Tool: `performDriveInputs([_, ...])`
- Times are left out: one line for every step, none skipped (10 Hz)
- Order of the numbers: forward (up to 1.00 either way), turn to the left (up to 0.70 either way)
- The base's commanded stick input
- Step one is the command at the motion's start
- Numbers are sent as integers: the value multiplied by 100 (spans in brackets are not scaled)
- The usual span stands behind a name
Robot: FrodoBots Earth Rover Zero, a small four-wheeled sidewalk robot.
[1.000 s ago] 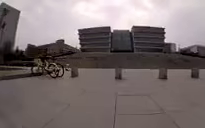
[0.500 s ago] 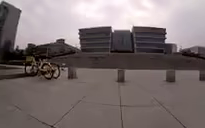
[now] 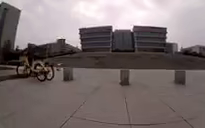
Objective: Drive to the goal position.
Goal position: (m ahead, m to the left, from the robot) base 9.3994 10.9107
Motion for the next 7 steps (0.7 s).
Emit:
performDriveInputs([100,27])
performDriveInputs([100,27])
performDriveInputs([100,9])
performDriveInputs([100,0])
performDriveInputs([100,0])
performDriveInputs([100,0])
performDriveInputs([100,0])
